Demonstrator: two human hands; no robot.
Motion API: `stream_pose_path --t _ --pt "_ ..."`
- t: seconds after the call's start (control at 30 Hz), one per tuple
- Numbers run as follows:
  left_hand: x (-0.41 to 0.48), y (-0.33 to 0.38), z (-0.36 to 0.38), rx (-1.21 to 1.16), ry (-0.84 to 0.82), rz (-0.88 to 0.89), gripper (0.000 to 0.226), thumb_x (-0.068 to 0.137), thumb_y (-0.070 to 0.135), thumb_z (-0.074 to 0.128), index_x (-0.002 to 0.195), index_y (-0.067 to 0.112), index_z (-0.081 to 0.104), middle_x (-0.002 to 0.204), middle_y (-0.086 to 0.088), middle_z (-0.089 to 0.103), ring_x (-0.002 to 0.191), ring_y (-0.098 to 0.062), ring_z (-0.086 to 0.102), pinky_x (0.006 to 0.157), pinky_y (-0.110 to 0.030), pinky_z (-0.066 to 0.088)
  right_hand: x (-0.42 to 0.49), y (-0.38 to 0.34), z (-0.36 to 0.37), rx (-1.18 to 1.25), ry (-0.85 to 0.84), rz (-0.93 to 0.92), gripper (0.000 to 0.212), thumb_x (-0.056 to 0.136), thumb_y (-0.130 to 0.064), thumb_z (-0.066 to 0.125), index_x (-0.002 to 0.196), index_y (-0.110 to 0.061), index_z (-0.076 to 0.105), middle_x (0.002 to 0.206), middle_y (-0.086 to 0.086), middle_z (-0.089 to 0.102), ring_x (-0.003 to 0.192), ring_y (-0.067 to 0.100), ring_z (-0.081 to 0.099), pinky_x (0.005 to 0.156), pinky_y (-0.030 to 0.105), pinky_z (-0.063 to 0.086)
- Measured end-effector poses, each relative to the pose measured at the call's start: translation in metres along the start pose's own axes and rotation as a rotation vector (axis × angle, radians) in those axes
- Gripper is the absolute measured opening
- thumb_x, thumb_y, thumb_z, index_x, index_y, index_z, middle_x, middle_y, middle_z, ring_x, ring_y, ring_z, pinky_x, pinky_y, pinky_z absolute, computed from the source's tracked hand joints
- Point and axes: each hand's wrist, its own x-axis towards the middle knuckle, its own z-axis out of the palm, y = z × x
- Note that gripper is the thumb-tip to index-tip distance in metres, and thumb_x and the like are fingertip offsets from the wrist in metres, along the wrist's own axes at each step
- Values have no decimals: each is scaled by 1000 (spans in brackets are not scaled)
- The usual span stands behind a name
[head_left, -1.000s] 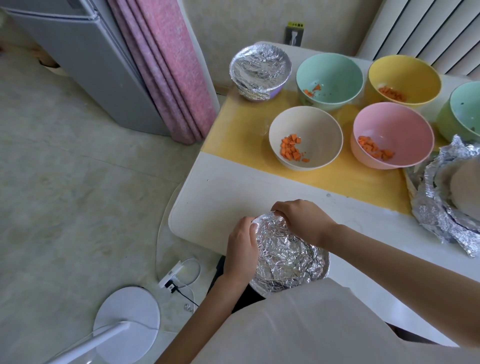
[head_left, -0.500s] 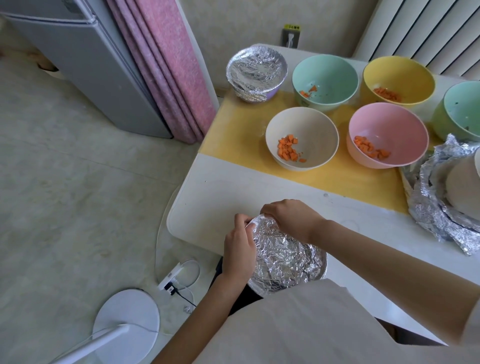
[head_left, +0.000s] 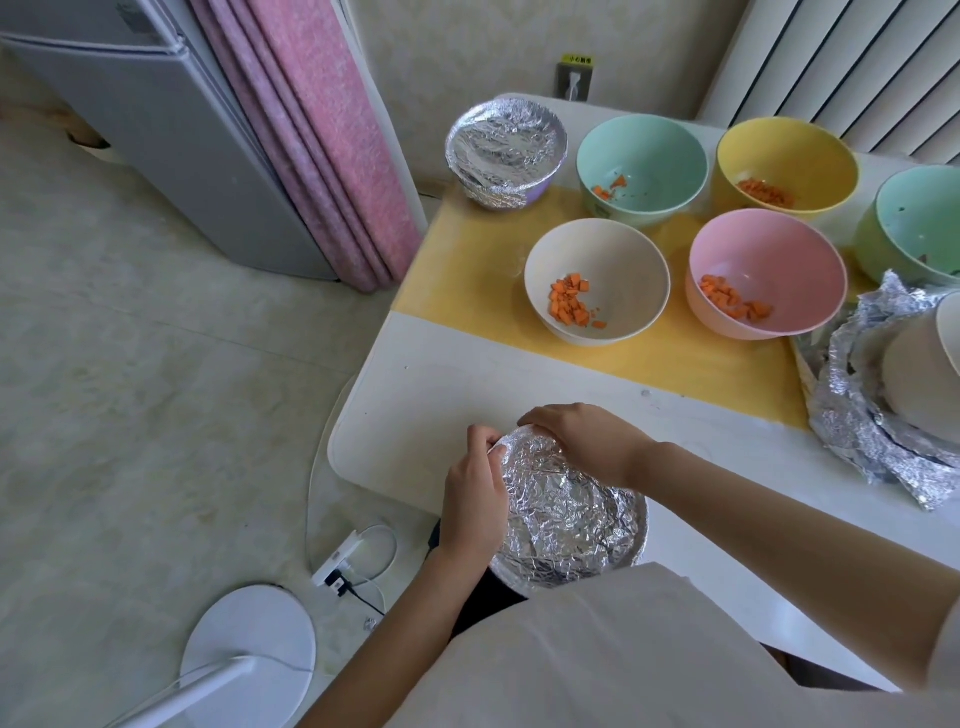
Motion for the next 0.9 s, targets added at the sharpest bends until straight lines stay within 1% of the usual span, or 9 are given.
stream_pose_path --t 0.1,0.23,0.33,0.4,0.5,0.63,0.7,0.77,0.9 --pt "0 0 1 9 4 -1 9 98 11 42 99 4 48 74 0 50 61 -20 40 55 -28 21 -2 3 1 5 29 5 48 79 9 44 119 -12 58 111 4 67 98 26 62 82 34 46" --pt "0 -1 2 13 28 -8 8 97 11 43 97 5 48 67 0 47 58 -24 39 55 -32 22 5 4 3 58 47 13 31 92 -2 47 118 -13 61 109 3 69 99 24 63 84 33 47" --pt "0 -3 2 21 60 -43 7 98 11 43 97 6 47 65 1 46 57 -25 40 54 -32 20 5 3 -1 106 31 33 34 93 -2 45 122 -15 58 116 2 66 106 21 60 90 31 44" --pt "0 -4 0 13 95 -73 7 97 10 42 100 7 48 73 -1 53 61 -26 45 54 -29 20 4 3 -2 120 46 41 42 88 4 45 122 -15 57 118 2 65 107 21 59 91 30 43" --pt "-2 -3 -2 7 107 -100 10 98 12 42 104 8 48 92 -8 64 78 -31 57 58 -27 27 6 3 0 109 91 45 39 86 4 48 119 -14 60 112 2 68 103 23 61 87 31 45" --pt "1 -2 -6 28 80 -48 18 95 19 48 110 10 51 112 -6 64 99 -27 60 74 -31 44 8 -5 1 59 96 2 48 81 7 48 121 -16 58 114 3 67 102 25 61 83 33 47" --pt "7 -2 -8 43 59 33 18 94 21 51 109 11 55 105 -5 67 94 -25 62 73 -33 47 9 -11 2 36 64 -47 53 80 10 46 126 -17 55 117 3 64 100 25 61 81 36 48" --pt "13 -2 -8 73 47 86 17 95 19 51 108 11 60 92 -7 70 82 -29 64 65 -34 45 9 -14 2 42 57 -78 51 83 9 46 127 -17 54 117 3 63 99 26 61 79 39 48" --pt "14 -4 -8 106 69 127 16 95 13 51 102 9 64 83 -8 70 72 -30 62 61 -33 40 2 -13 2 193 140 35 30 99 -14 44 127 -14 53 122 3 61 107 22 59 89 34 46"
